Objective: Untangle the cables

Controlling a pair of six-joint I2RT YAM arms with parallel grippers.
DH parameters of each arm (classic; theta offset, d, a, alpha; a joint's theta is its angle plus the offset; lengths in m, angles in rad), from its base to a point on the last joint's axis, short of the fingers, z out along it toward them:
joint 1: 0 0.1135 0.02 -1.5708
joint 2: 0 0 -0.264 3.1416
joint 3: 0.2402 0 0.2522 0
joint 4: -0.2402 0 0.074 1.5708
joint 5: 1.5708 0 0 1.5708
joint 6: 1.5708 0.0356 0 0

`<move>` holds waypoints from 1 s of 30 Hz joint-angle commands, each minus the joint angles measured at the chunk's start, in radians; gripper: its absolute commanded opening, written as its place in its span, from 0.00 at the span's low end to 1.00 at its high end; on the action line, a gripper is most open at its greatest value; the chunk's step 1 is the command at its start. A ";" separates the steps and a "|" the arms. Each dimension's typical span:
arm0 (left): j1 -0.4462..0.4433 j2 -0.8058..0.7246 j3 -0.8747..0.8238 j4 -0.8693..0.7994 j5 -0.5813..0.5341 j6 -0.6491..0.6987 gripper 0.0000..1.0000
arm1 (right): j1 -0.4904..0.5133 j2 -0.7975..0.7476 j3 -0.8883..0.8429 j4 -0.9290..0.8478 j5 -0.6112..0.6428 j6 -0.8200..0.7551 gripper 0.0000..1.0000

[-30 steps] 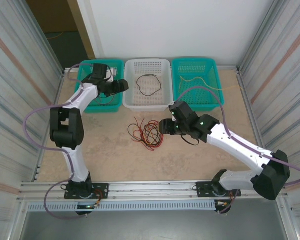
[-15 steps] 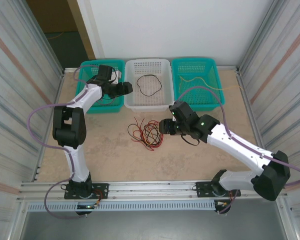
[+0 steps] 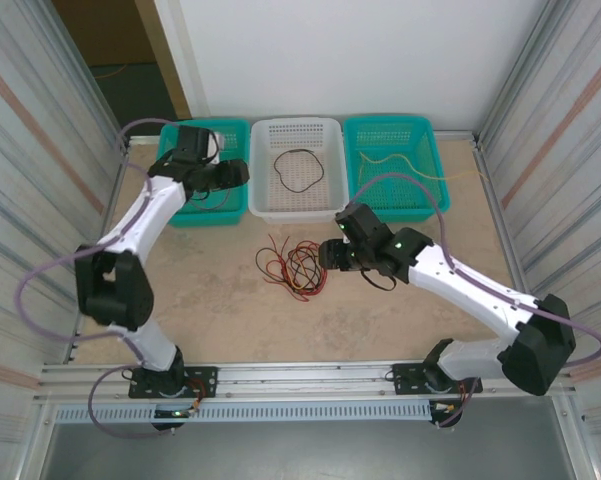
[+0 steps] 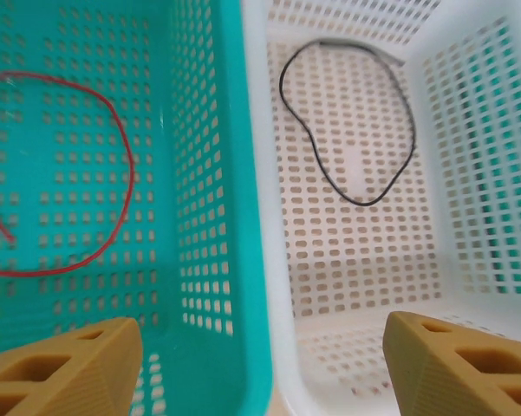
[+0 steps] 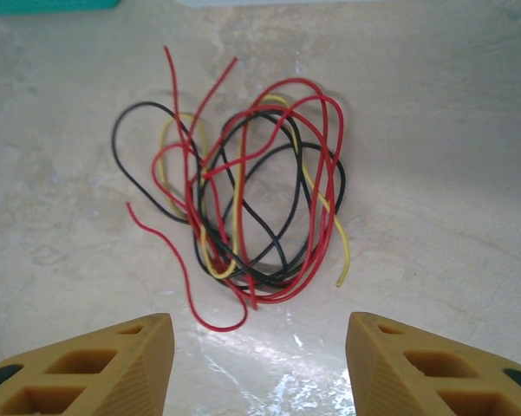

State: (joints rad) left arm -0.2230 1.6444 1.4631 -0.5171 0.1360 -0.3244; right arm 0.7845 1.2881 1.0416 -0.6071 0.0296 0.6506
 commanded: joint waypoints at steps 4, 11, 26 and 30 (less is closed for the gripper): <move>-0.102 -0.304 -0.161 -0.057 -0.059 0.049 0.74 | -0.057 0.042 0.079 -0.071 0.055 -0.080 0.51; -0.245 -0.596 -0.435 -0.060 -0.054 -0.070 0.74 | -0.151 -0.012 0.130 -0.096 0.018 -0.127 0.55; -0.291 -0.847 -0.745 0.012 0.002 -0.326 0.70 | -0.063 0.074 0.029 -0.002 -0.036 -0.091 0.49; -0.291 -0.839 -0.747 0.005 -0.006 -0.334 0.66 | 0.026 0.185 0.061 0.026 -0.030 -0.083 0.45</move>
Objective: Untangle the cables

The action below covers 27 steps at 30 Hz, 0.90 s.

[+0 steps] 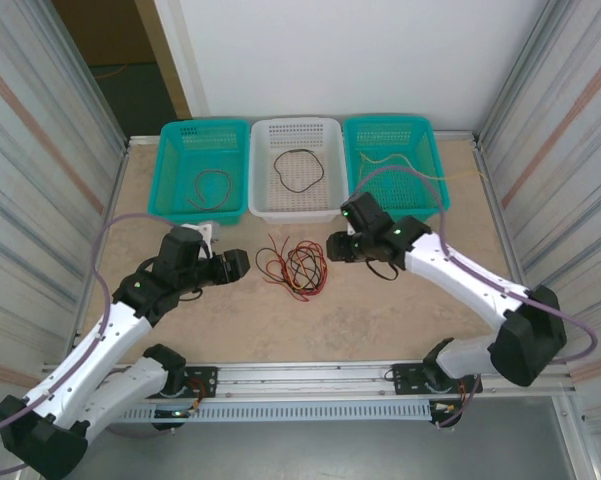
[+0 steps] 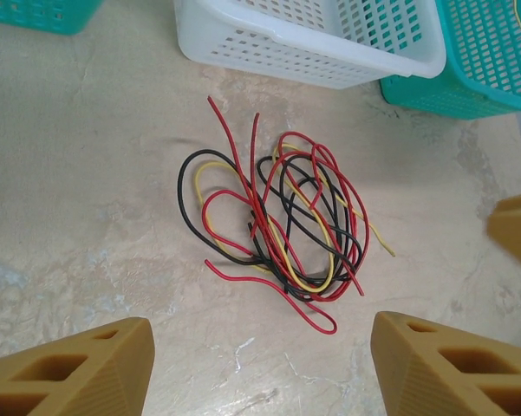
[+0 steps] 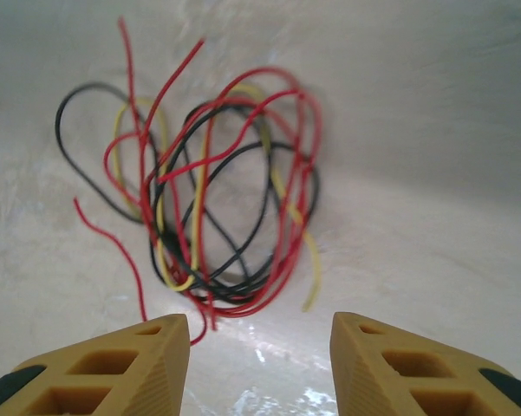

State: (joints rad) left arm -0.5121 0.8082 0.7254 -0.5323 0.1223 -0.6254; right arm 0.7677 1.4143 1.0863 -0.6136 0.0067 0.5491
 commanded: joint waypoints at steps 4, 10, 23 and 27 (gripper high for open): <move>-0.002 -0.002 -0.011 0.017 0.015 -0.038 0.65 | 0.104 0.177 0.069 0.041 0.015 0.016 0.43; -0.002 -0.023 -0.012 -0.021 -0.016 -0.027 0.65 | 0.130 0.311 0.152 0.019 0.029 -0.019 0.43; -0.002 -0.039 -0.039 -0.028 -0.032 -0.026 0.65 | 0.160 0.433 0.224 -0.015 0.059 -0.057 0.10; -0.002 -0.042 -0.052 -0.022 -0.040 -0.032 0.65 | 0.182 0.395 0.221 -0.006 0.033 -0.068 0.08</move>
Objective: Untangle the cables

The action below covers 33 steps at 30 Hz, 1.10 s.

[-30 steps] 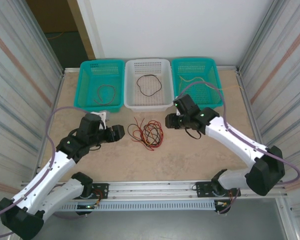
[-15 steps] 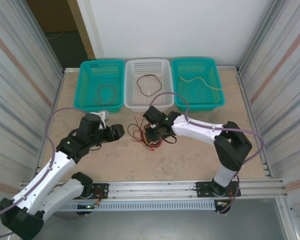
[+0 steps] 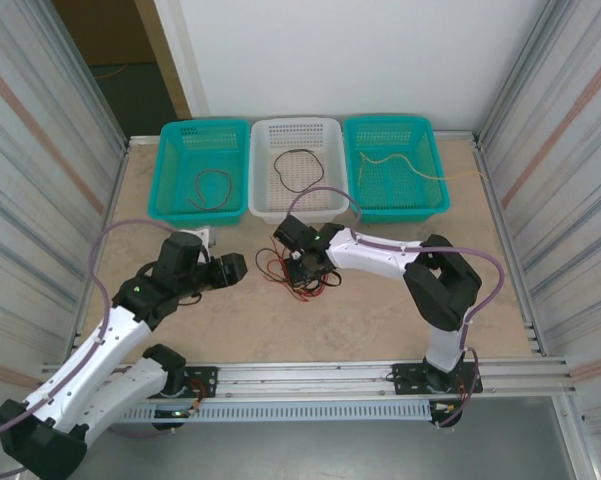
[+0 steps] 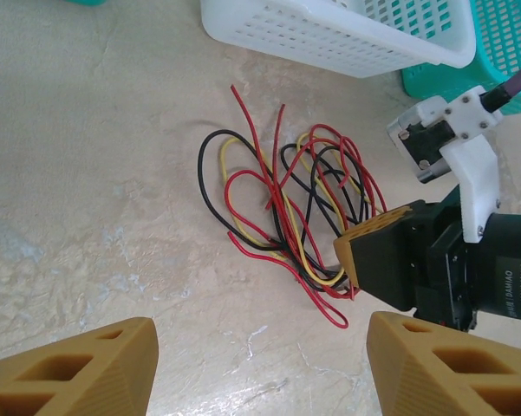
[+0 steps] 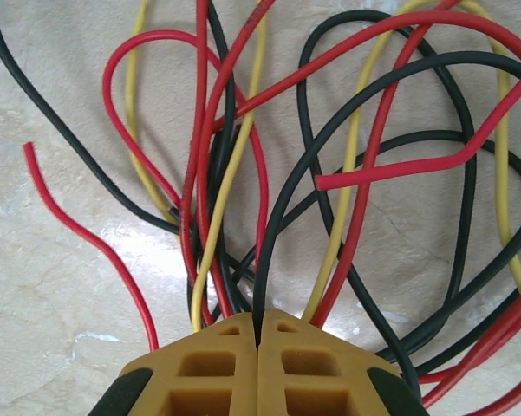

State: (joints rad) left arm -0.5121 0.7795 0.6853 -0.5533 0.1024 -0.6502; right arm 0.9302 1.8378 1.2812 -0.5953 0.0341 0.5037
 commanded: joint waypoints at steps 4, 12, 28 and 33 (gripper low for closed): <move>-0.002 -0.028 -0.024 -0.003 -0.036 -0.021 0.65 | 0.035 -0.065 0.056 -0.038 0.044 -0.012 0.35; -0.002 -0.078 -0.024 -0.037 -0.057 -0.032 0.64 | 0.035 0.064 0.163 -0.024 0.046 -0.010 0.43; 0.065 -0.128 -0.061 -0.055 -0.035 -0.037 0.65 | 0.077 0.055 -0.012 -0.041 -0.066 -0.025 0.05; 0.076 -0.102 -0.066 -0.026 -0.018 -0.039 0.64 | 0.100 -0.026 -0.075 -0.090 -0.052 -0.026 0.04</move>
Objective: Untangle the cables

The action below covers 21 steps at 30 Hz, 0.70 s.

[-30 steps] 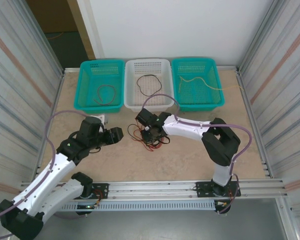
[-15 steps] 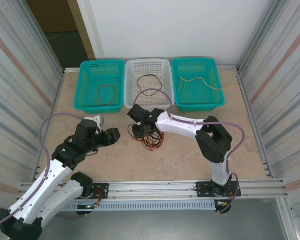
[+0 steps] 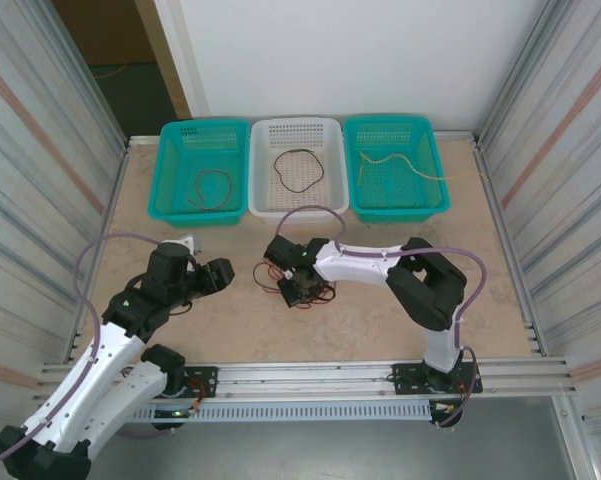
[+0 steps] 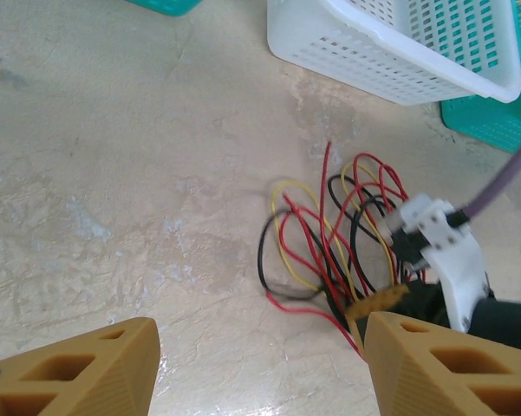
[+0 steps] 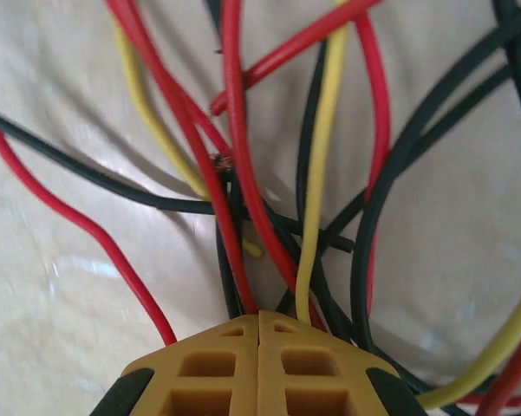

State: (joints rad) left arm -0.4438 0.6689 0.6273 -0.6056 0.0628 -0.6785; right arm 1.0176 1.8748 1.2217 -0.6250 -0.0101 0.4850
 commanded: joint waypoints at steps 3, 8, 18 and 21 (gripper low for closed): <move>0.008 0.021 -0.008 0.041 0.028 -0.019 0.64 | 0.015 -0.104 0.008 -0.089 0.027 -0.005 0.08; 0.009 0.015 0.001 0.033 0.026 -0.027 0.63 | 0.011 -0.139 0.109 -0.116 0.107 -0.006 0.35; 0.070 -0.072 0.102 -0.094 -0.044 -0.001 0.64 | -0.018 -0.049 0.249 -0.004 0.156 0.027 0.44; 0.097 -0.090 0.130 -0.126 -0.051 0.017 0.65 | -0.029 -0.010 0.273 0.035 0.150 0.036 0.49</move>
State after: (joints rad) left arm -0.3653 0.6006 0.7120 -0.6773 0.0425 -0.6872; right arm 1.0031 1.8168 1.4628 -0.6304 0.1287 0.4953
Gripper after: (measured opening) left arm 0.644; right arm 0.480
